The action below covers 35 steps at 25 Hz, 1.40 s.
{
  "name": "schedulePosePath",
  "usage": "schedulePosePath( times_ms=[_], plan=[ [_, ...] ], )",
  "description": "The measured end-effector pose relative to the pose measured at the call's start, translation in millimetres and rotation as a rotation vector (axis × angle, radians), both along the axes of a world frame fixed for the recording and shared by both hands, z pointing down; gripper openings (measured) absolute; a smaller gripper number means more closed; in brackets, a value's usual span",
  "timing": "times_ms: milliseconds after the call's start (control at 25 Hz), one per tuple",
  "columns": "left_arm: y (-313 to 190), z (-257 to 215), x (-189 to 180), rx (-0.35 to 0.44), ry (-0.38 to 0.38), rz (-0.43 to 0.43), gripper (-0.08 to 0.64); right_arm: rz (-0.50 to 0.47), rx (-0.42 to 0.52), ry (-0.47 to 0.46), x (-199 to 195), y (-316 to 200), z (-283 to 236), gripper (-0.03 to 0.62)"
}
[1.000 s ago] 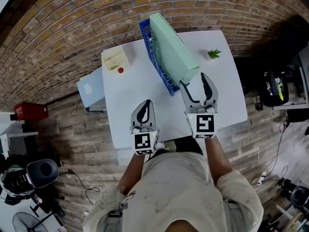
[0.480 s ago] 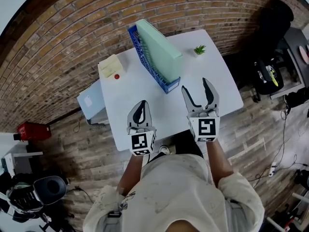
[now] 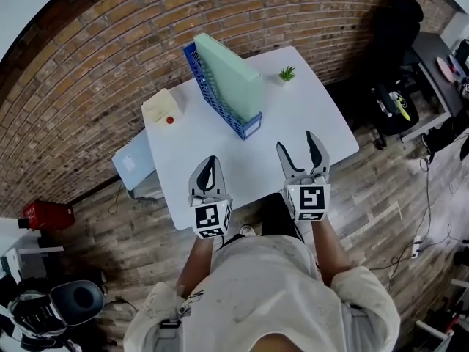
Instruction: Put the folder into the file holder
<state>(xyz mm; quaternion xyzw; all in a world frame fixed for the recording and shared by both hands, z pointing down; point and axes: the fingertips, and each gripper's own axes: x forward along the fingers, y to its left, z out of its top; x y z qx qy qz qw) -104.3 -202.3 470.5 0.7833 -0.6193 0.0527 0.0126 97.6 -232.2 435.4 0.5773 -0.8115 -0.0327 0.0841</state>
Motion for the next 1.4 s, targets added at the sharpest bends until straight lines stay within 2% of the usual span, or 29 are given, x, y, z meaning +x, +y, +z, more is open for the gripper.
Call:
schedulePosePath(
  times_ms=[480, 1040, 1160, 1400],
  plan=[
    [13, 18, 17, -0.034, -0.026, 0.053, 0.014, 0.049, -0.042, -0.010, 17, 22, 25, 0.322],
    [7, 16, 22, -0.039, -0.024, 0.051, 0.014, 0.056, -0.053, -0.012, 22, 15, 27, 0.316],
    [6, 16, 21, -0.041, -0.020, 0.046, 0.014, 0.058, -0.046, -0.016, 21, 14, 25, 0.291],
    [4, 19, 25, -0.046, -0.020, 0.048, 0.014, 0.046, -0.039, -0.025, 20, 13, 21, 0.184]
  ],
)
